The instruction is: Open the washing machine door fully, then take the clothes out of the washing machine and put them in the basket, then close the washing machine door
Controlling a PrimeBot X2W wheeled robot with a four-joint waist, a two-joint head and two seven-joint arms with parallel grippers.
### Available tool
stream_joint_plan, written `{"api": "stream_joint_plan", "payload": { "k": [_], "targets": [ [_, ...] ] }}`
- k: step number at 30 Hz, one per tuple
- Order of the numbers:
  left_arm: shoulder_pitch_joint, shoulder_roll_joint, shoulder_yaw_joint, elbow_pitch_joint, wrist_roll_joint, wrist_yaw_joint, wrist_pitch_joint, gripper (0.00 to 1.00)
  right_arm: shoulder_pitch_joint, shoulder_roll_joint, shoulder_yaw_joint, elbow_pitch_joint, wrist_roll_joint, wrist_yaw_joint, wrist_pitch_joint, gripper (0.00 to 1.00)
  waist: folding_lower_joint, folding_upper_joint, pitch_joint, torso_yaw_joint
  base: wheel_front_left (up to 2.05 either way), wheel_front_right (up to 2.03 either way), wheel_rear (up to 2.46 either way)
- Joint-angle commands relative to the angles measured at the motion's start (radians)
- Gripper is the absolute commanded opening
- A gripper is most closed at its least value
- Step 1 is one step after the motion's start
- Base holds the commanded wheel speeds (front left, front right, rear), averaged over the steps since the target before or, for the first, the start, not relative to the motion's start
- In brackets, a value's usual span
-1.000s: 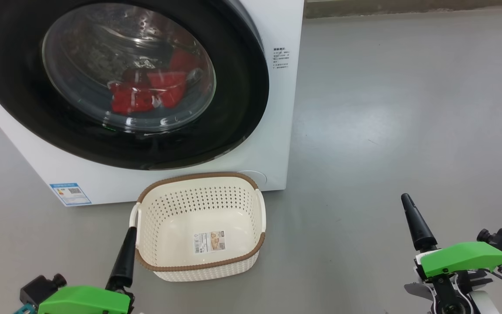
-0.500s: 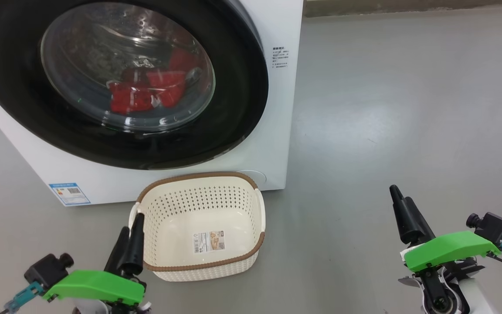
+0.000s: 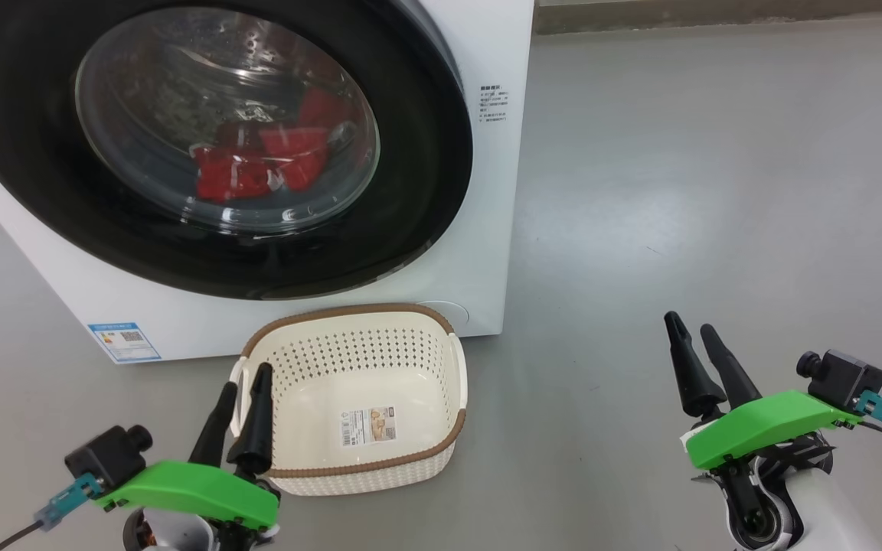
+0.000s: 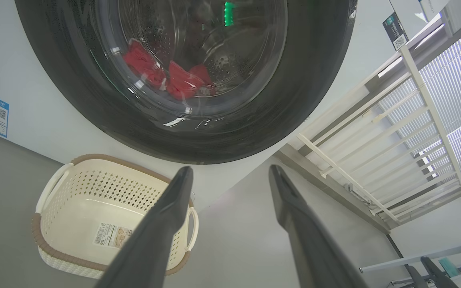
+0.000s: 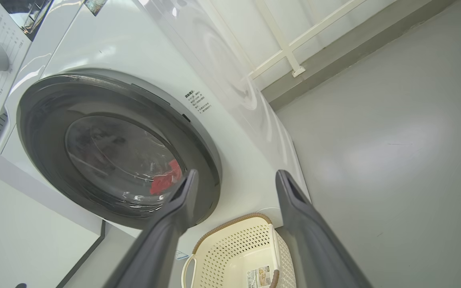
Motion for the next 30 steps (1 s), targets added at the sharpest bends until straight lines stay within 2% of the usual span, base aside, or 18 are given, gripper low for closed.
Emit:
{"api": "stream_joint_plan", "payload": {
  "k": [1, 30],
  "targets": [
    [-0.058, 0.010, 0.011, -0.019, 0.033, 0.006, -0.014, 1.00, -0.060, -0.009, 0.021, -0.023, -0.033, 0.000, -0.016, 1.00, 0.0000, 0.0000, 0.000, 0.000, 0.00, 0.00, 0.00],
    [-0.152, 0.013, -0.040, 0.019, 0.347, 0.032, -0.097, 1.00, -0.149, -0.013, 0.076, 0.019, -0.332, 0.001, -0.099, 1.00, -0.0001, 0.0000, 0.014, 0.001, 0.00, 0.00, 0.00]
  ]
}}
